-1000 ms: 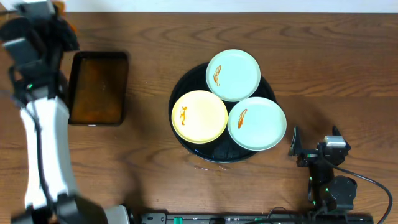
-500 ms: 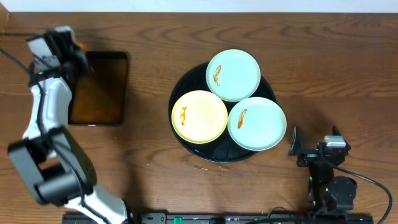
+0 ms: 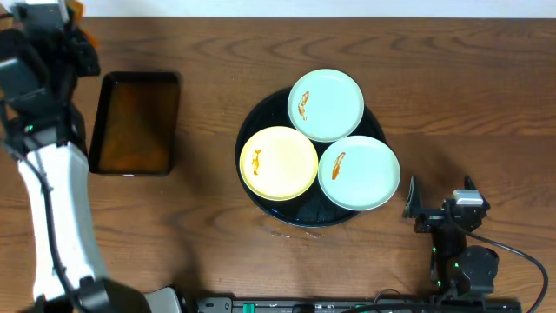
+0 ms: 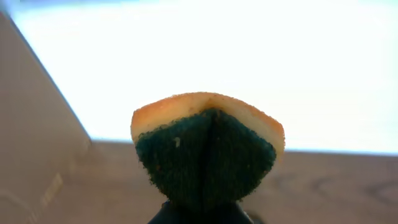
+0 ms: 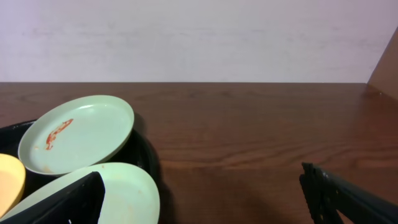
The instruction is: Clean dirty plates on tray and stack at the side
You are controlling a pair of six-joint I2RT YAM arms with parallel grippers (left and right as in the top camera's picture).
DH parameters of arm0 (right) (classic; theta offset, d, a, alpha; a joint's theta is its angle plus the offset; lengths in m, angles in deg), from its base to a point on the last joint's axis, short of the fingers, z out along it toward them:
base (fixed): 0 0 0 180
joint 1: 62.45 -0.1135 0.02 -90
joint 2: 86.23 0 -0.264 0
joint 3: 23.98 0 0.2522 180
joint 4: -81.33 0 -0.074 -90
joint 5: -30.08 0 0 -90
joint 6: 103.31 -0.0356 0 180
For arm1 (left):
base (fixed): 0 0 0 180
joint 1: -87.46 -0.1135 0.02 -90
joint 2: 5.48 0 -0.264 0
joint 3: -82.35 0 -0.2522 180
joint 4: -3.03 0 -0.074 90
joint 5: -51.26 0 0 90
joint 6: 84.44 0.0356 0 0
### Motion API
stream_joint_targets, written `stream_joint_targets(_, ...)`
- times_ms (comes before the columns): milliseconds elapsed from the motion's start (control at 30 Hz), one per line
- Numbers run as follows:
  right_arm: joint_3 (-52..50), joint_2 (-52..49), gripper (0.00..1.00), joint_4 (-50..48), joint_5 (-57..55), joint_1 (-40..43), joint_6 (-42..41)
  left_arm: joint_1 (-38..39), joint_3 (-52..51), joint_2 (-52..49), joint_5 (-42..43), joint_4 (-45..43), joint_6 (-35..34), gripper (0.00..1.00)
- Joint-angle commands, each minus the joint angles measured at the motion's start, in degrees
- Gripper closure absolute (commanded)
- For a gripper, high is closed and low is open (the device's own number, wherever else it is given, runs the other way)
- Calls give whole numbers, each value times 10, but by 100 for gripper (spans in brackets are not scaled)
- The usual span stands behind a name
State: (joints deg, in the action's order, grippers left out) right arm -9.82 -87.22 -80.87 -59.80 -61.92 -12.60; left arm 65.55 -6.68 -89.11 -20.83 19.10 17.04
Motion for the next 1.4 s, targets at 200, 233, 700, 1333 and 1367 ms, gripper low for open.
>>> stream_joint_targets(200, -1, 3, 1, 3, -3, 3, 7, -3, -11, -177, 5, 57, 9, 93)
stream_joint_targets(233, -1, 3, 1, 3, -3, 3, 7, -3, -11, -191, 5, 62, 9, 93)
stream_joint_targets(700, -1, 3, 1, 3, -3, 3, 7, 11, -11, 32, 11, -30, 3, 93)
stream_joint_targets(1333, -1, 3, 1, 3, -3, 3, 7, 11, 1, -69, 11, 41, 43, 92)
stream_joint_targets(1367, -1, 3, 1, 3, -3, 3, 7, 11, 1, -36, 11, 19, 43, 92)
